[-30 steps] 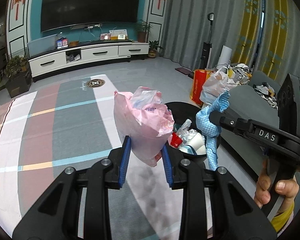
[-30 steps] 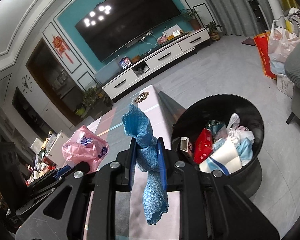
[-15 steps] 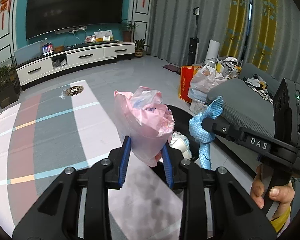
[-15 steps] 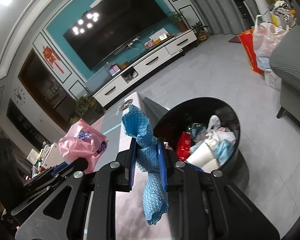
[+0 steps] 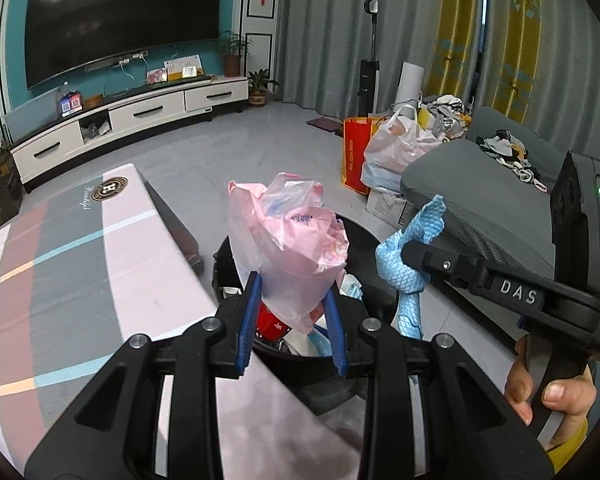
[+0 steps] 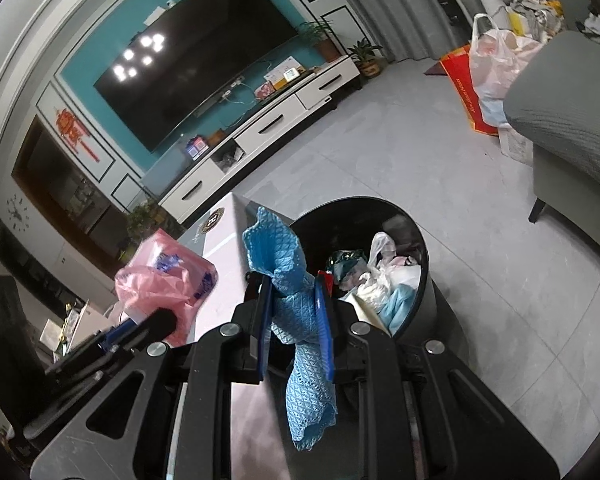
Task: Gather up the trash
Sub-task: 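Carry the blue rag and pink bag over the black bin, then lower the rag and pink bag into the bin and push them down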
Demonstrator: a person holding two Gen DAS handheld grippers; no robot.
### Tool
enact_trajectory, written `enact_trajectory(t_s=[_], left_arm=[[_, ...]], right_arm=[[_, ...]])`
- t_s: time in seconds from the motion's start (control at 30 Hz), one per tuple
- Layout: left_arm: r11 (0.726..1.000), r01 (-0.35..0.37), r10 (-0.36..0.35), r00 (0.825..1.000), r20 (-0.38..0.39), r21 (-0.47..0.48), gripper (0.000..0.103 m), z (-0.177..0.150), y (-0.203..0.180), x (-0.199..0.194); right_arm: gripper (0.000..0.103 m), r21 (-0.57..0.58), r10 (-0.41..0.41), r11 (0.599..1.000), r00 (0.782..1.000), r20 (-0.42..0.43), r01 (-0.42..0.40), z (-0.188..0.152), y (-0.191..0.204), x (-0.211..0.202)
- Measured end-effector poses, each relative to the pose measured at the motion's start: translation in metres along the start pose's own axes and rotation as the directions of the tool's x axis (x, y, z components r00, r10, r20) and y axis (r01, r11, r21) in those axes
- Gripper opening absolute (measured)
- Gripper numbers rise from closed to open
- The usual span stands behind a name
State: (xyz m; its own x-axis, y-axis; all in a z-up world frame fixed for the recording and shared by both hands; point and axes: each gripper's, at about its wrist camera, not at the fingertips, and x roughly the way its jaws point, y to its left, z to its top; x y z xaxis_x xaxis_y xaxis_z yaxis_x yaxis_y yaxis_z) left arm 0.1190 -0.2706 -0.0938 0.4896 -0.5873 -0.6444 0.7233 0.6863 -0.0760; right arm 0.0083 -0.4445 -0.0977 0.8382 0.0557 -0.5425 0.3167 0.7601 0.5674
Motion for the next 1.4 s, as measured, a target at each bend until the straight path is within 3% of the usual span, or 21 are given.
enact_trajectory(t_s=[0.5, 1.4], left_arm=[[0.998, -0.043, 0.046, 0.996, -0.073, 0.042, 0.032, 0.001, -0.006, 0.049], [0.997, -0.051, 0.059, 0.987, -0.147, 0.061, 0.033, 0.002, -0.008, 0.084]], right_arm=[[0.021, 0.092, -0.002, 0.996, 1.000, 0.028, -0.001, 0.010, -0.014, 0.025], [0.021, 0.087, -0.079, 0.993, 0.996, -0.033, 0.081, 0.011, -0.014, 0.058]])
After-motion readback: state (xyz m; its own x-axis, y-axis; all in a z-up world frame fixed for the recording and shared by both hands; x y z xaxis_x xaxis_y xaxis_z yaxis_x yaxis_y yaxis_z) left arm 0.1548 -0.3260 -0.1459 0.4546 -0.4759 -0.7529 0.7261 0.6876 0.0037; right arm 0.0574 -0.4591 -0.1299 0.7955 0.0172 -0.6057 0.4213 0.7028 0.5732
